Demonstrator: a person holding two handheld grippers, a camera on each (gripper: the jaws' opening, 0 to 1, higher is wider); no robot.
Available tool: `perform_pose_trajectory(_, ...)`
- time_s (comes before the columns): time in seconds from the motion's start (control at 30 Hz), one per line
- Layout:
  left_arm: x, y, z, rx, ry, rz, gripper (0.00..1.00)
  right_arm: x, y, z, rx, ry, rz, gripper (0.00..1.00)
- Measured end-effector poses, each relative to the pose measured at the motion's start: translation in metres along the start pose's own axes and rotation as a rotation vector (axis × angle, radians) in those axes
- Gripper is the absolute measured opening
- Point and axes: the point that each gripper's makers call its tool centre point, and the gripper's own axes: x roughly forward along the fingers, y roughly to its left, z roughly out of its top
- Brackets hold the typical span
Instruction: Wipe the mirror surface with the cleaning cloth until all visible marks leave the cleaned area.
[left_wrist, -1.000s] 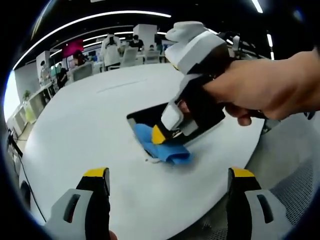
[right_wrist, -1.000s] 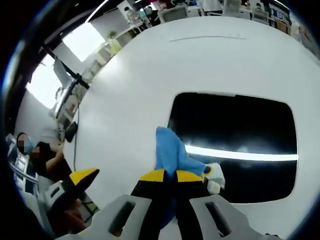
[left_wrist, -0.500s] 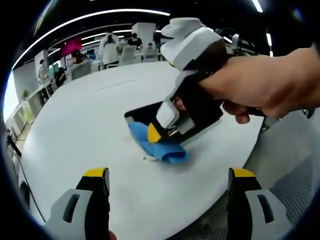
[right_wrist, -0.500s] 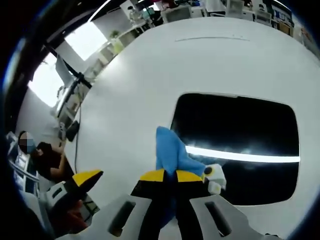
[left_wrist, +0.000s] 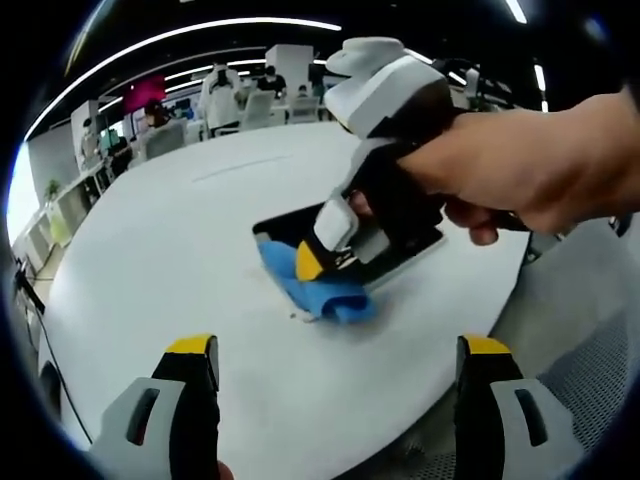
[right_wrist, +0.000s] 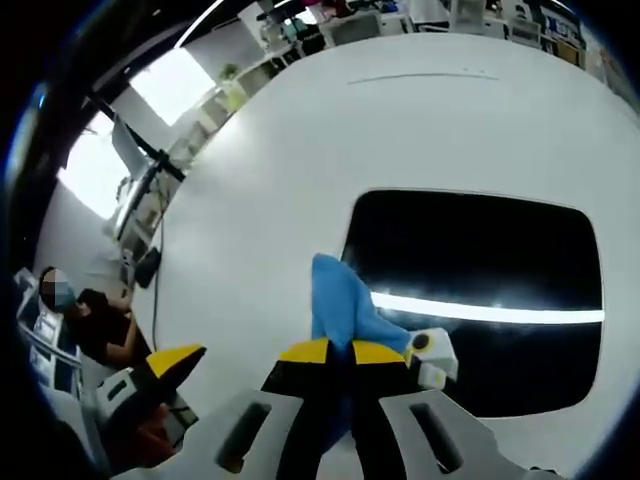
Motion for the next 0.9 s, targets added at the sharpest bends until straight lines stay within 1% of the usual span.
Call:
perform_pose_trajectory(0.43, 0.0, 0.001, 0.0, -0.005, -0.001, 0.004, 0.99, 0.008, -0.005, 0.017, 0.003, -0.007, -0.001, 0.02)
perform_pose_trajectory(0.9, 0.001, -0.002, 0.0, -0.011, 0.003, -0.01, 0.99, 0.014, -0.014, 0.039, -0.009, -0.015, -0.011, 0.02)
